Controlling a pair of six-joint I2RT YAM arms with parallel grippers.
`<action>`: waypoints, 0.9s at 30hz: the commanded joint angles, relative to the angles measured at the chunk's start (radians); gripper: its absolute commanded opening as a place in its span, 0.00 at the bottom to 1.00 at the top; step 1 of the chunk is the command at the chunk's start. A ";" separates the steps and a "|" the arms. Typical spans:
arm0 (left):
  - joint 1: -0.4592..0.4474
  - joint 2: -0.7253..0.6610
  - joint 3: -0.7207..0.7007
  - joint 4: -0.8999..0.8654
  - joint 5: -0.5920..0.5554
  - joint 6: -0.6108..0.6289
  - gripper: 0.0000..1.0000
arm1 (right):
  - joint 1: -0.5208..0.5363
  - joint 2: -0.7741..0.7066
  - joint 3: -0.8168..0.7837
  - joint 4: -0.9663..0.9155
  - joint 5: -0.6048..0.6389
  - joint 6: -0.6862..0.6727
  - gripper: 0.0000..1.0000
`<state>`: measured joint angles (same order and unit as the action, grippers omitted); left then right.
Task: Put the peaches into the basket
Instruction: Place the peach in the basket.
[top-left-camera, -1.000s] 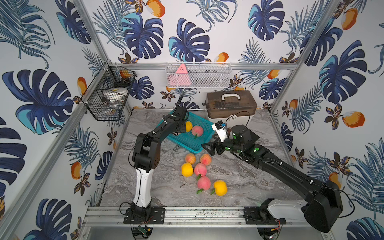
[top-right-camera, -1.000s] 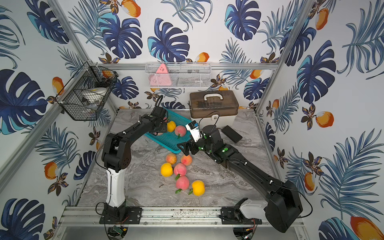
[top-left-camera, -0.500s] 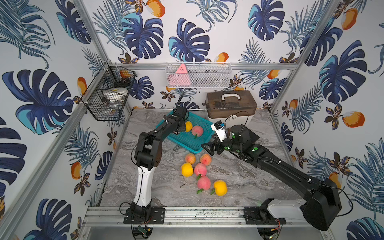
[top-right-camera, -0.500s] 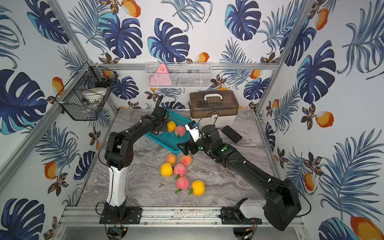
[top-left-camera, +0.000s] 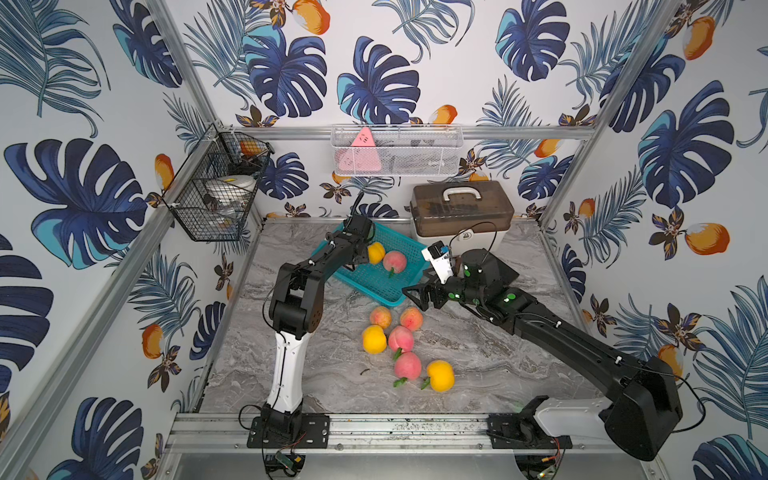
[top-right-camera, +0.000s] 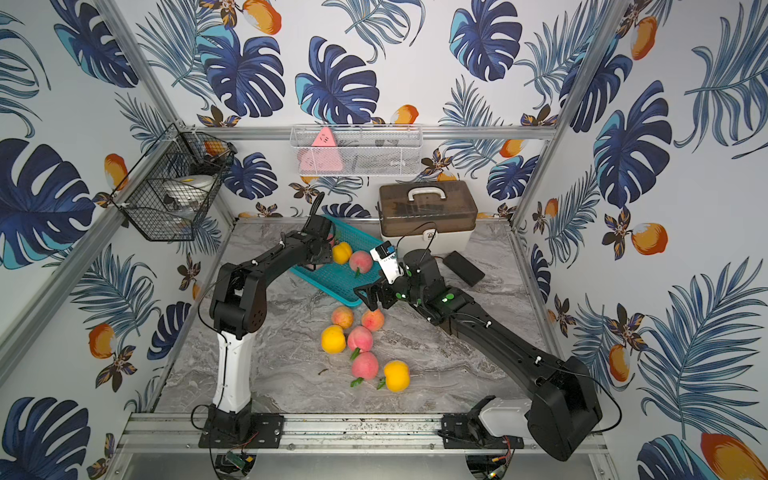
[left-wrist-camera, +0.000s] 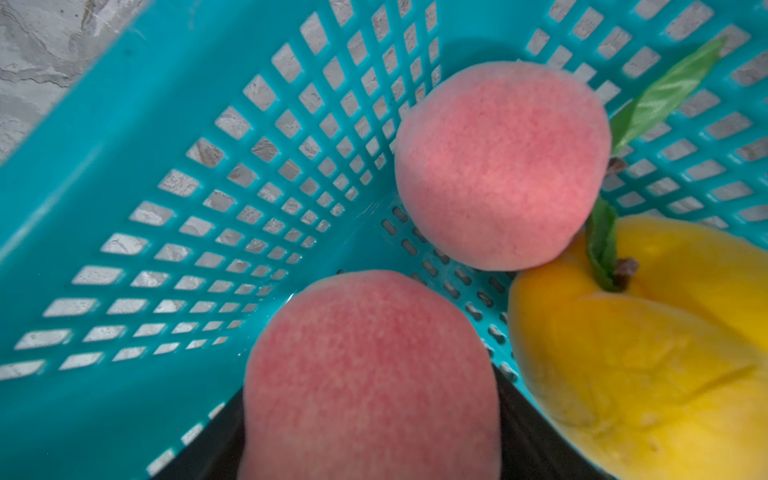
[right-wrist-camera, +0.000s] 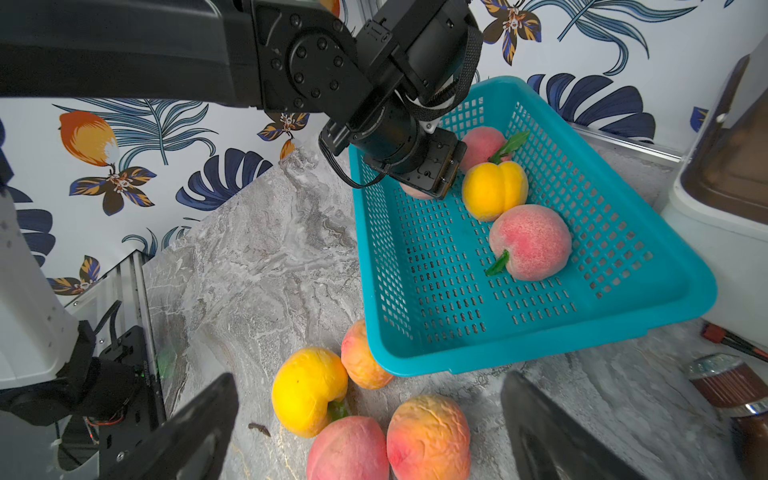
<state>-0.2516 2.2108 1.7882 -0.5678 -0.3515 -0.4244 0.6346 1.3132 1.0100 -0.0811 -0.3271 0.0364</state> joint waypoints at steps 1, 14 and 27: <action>0.005 0.001 -0.003 0.023 -0.025 -0.005 0.71 | 0.002 0.006 0.015 0.021 -0.018 0.002 1.00; 0.009 0.027 0.004 0.029 -0.018 -0.013 0.74 | 0.000 -0.002 0.012 0.024 -0.024 0.008 1.00; 0.008 0.024 0.017 0.009 -0.022 -0.019 0.85 | -0.010 -0.035 -0.014 0.042 -0.036 0.013 1.00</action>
<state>-0.2462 2.2414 1.7939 -0.5568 -0.3626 -0.4316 0.6262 1.2846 0.9966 -0.0761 -0.3557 0.0444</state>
